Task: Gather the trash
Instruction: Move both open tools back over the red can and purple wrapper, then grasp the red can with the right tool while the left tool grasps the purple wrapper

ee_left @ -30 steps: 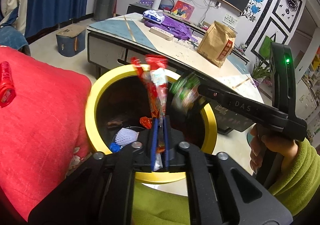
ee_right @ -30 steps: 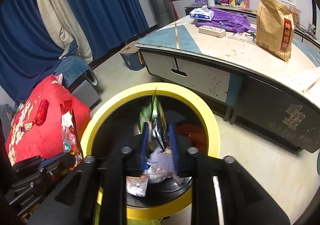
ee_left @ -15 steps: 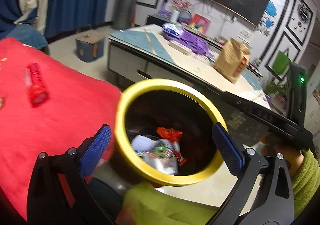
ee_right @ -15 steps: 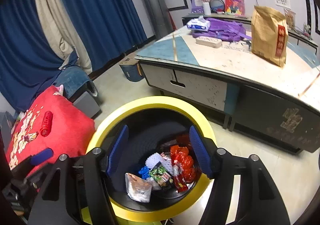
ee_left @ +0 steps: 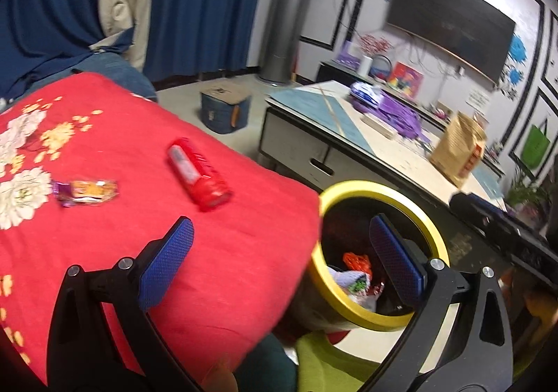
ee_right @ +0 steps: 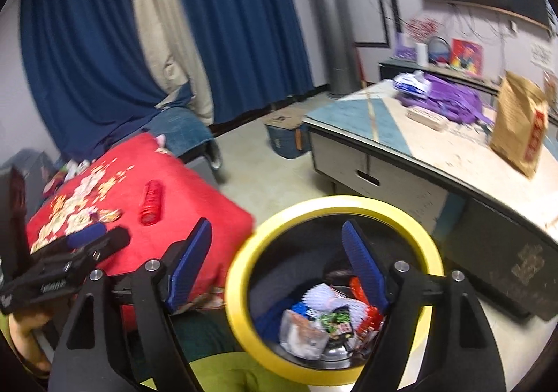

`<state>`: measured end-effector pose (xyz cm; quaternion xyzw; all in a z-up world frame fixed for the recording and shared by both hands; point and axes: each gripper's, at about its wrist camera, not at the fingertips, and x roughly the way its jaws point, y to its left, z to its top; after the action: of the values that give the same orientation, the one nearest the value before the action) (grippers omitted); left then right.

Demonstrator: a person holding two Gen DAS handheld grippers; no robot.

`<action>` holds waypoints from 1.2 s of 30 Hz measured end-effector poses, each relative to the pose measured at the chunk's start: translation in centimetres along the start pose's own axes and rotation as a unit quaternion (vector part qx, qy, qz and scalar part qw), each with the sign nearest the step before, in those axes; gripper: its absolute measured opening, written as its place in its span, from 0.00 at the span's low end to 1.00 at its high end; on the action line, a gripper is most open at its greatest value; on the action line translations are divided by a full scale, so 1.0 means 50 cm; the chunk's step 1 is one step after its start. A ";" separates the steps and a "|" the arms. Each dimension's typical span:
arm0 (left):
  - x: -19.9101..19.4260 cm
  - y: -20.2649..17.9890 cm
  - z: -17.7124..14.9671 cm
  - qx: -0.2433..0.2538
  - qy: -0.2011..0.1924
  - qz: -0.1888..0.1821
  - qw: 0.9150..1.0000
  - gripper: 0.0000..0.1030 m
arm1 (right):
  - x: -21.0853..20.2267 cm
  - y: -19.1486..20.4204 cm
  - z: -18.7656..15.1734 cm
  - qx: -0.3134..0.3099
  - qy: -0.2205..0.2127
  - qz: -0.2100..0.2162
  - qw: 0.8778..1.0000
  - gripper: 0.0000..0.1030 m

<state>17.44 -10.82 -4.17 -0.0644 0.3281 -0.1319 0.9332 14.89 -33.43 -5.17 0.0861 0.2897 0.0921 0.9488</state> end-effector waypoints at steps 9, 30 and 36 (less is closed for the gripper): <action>-0.034 0.132 0.033 -0.065 -0.034 0.080 0.994 0.90 | 0.046 0.120 0.010 -0.048 0.029 0.051 0.997 0.77; -0.008 0.405 -0.002 -0.282 -0.014 0.081 0.956 0.65 | 0.367 0.358 0.036 -0.139 0.137 0.089 0.977 0.77; 0.010 0.401 -0.003 -0.281 -0.012 0.068 0.957 0.41 | 0.413 0.364 0.032 -0.132 0.146 0.077 0.977 0.53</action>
<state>21.79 8.22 -8.75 -0.3032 0.3447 0.0302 0.8879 30.37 -11.33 -10.95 -0.0320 0.4028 0.2139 0.8894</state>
